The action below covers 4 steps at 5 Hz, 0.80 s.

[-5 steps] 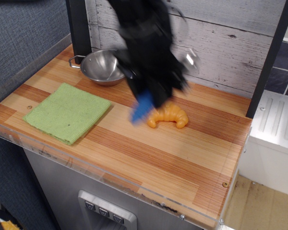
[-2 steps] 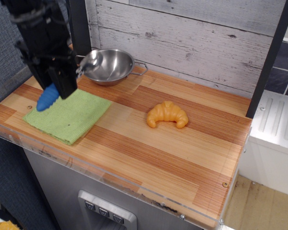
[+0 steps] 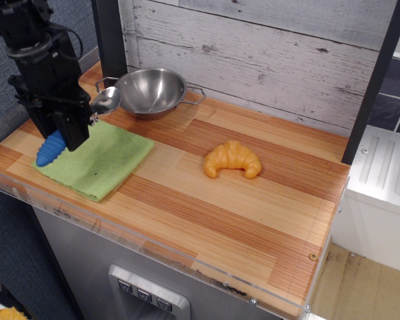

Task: Move the blue spoon onto the green cloth

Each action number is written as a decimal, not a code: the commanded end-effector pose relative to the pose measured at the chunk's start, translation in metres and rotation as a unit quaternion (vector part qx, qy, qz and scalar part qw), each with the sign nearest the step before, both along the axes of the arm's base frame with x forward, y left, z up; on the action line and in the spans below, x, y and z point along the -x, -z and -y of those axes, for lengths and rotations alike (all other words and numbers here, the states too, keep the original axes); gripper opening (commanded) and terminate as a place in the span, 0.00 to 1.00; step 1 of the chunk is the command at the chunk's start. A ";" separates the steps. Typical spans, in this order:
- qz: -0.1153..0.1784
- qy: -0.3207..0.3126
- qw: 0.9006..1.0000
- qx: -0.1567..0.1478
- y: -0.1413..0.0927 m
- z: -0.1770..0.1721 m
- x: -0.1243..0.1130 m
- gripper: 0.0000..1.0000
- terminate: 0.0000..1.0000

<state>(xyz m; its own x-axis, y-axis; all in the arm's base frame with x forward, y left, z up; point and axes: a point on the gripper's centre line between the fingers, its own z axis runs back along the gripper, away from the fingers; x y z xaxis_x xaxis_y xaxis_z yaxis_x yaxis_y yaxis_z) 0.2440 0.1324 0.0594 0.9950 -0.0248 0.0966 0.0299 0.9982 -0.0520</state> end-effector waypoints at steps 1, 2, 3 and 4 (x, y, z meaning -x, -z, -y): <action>-0.011 0.009 1.000 -0.020 0.013 -0.003 0.011 0.00 0.00; -0.031 0.008 0.999 -0.020 0.019 -0.002 0.011 1.00 0.00; -0.022 0.009 1.000 -0.017 0.018 0.001 0.009 1.00 0.00; 0.024 0.036 0.999 -0.025 -0.025 0.017 0.011 1.00 0.00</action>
